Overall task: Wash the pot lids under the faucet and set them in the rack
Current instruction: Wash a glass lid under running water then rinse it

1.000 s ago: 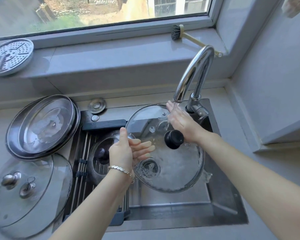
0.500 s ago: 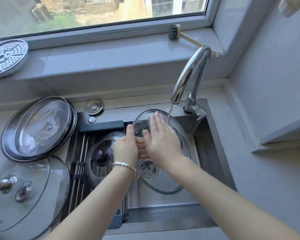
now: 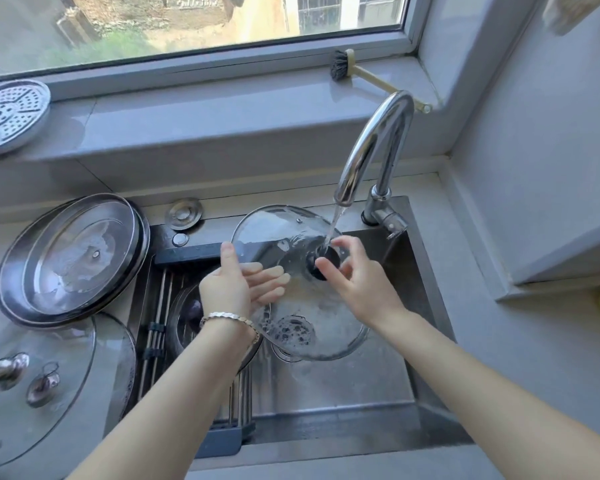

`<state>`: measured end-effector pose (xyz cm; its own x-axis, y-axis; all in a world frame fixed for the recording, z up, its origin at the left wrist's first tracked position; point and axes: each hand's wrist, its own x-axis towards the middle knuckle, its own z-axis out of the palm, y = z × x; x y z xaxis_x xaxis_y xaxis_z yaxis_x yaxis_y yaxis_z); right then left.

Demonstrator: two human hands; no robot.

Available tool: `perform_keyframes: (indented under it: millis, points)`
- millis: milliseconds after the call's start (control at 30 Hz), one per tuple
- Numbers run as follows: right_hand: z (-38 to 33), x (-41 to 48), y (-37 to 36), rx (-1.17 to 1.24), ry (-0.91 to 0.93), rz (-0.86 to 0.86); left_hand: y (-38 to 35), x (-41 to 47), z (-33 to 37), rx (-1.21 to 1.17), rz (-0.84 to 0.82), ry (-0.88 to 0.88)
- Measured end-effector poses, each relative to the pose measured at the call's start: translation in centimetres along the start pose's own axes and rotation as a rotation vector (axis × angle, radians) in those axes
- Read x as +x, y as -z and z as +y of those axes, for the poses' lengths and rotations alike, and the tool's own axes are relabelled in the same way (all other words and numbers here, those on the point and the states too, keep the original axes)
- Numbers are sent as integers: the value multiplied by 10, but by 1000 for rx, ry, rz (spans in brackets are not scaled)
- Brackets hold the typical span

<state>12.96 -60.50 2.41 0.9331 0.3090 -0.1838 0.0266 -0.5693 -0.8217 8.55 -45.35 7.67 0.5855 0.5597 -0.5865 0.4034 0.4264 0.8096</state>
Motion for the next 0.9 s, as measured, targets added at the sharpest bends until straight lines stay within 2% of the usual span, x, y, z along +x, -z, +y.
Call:
perform_keyframes:
  millis: [67, 133, 267, 433, 533, 667, 833, 900]
  points:
    - [-12, 9, -1, -72, 52, 7, -2, -4, 0, 8, -17, -10]
    - [-20, 15, 1, -32, 32, -5, 1, -5, 2, 14, -12, -30]
    - [-24, 23, 9, 222, -57, -180, 11, -6, 5, 37, -12, -62]
    - [-10, 20, 0, 538, -131, -163, 15, -4, 5, 26, -26, -50]
    - [-4, 14, -3, 677, -177, -221, 17, -2, 1, 1, -19, -34]
    - [-2, 9, 0, 650, -217, -245, 18, -3, -6, -10, -24, -11]
    - [3, 9, -2, 542, -228, -87, 11, -3, -14, -26, -28, 38]
    - [7, 7, -3, 470, -276, -78, 6, -2, -18, -23, -38, 87]
